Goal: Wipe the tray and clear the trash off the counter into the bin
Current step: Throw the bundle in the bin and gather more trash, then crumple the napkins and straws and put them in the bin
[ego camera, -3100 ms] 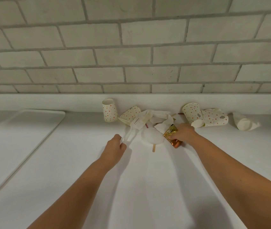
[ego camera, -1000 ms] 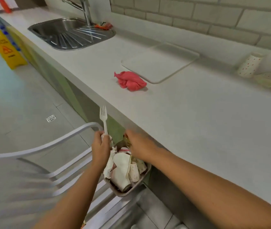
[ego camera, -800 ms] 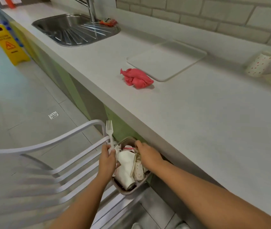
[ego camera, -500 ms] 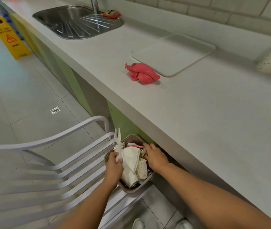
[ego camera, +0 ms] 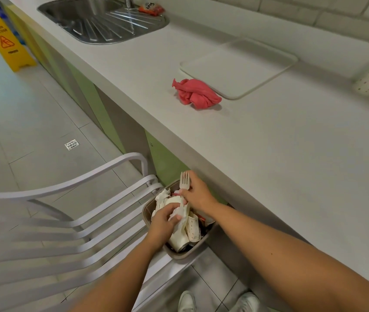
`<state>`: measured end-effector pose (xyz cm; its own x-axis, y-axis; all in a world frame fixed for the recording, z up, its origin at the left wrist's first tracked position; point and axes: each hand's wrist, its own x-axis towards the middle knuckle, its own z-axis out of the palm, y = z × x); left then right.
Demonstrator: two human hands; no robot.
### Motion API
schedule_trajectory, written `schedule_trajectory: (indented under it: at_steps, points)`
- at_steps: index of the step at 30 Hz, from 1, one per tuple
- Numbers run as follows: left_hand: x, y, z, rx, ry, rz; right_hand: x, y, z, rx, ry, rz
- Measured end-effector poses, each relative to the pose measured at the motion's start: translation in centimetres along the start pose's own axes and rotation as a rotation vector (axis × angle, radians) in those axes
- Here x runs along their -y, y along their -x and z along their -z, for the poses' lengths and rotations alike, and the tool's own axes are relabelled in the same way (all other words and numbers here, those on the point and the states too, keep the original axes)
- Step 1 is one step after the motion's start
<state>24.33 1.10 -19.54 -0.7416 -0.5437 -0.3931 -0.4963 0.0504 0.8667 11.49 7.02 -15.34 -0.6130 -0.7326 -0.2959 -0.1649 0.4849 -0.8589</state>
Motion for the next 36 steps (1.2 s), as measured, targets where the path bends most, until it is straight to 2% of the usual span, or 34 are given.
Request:
schedule_trajectory:
  at_steps: [4,8,12,16,19,21,25,31,36]
  points:
    - [0.4,-0.2,0.3,-0.052,-0.093,0.094,-0.5,0.8,0.9,-0.08,0.08,0.08]
    - [0.7,-0.5,0.4,-0.201,-0.175,0.164,-2.0,1.8,0.7,0.0,0.323,0.153]
    - [0.9,-0.9,0.0,-0.163,-0.254,0.136,-3.4,2.8,-0.2,0.075,0.516,0.196]
    - [1.2,-0.5,-0.2,-0.091,-0.389,0.123,-4.6,3.5,-0.9,0.13,0.849,0.221]
    - [1.1,-0.3,-0.1,-0.099,-0.399,0.1,-5.3,4.2,-1.1,0.185,1.031,0.244]
    - [0.8,-0.4,0.0,-0.126,-0.395,0.076,-5.7,4.3,-1.3,0.234,1.114,0.192]
    - [-0.6,-0.4,0.1,-0.237,-0.344,-0.062,-5.0,4.3,-1.0,0.25,1.125,0.115]
    - [-5.1,-0.7,-0.4,-0.341,-0.16,-0.281,0.1,4.3,1.7,0.222,0.873,0.0]
    - [-10.0,-0.7,-1.6,-0.368,-0.032,-0.445,5.0,6.2,5.7,0.127,0.79,0.0]
